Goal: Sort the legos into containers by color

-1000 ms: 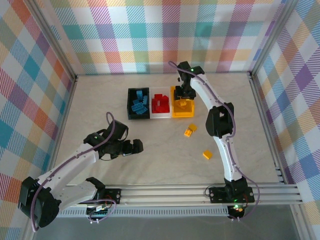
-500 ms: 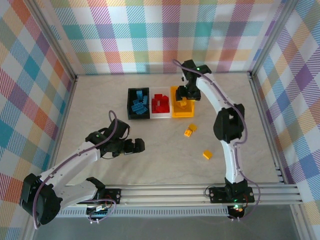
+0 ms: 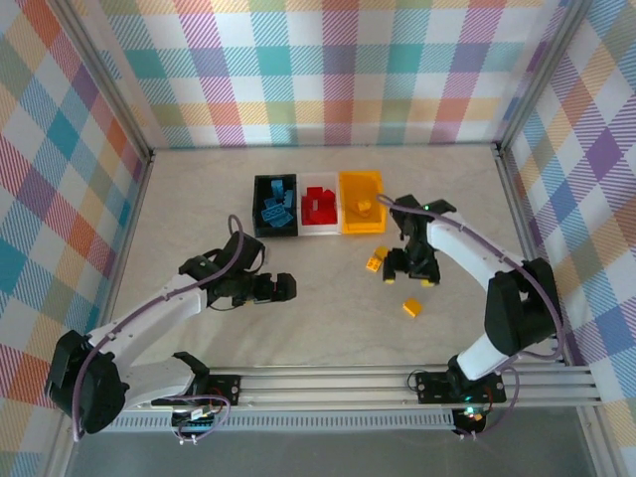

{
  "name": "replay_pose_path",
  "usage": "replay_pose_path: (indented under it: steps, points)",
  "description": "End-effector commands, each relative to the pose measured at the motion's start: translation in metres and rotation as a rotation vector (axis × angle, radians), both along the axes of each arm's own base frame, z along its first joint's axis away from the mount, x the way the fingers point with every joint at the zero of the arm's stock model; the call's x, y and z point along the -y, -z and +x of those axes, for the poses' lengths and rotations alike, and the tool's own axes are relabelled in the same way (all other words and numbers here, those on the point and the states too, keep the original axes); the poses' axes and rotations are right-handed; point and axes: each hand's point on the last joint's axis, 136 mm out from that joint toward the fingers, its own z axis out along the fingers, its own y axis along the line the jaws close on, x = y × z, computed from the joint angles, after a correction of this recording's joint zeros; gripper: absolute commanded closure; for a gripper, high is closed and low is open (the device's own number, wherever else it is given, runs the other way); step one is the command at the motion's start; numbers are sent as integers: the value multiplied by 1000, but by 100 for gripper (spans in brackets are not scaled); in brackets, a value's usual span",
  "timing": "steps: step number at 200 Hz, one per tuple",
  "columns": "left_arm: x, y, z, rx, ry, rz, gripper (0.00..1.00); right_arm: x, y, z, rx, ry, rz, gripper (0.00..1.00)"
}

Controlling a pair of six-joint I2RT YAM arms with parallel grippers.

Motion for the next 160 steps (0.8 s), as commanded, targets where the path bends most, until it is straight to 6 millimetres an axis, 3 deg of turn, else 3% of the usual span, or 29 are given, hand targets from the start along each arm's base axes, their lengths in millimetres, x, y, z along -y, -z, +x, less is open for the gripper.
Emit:
replay_pose_path:
  steps: [1,31,103,160]
  points:
    - [13,-8,1,15,44,-44,0,-2,8,-8,19,40,28,21]
    - [15,-2,-2,-5,60,-32,0,2,34,-19,-23,28,14,21]
    - [7,-8,-11,-2,70,-16,0,0,70,-1,-36,1,-2,20]
    - [-3,-11,-18,12,39,-13,0,0,77,-3,-42,-22,0,21]
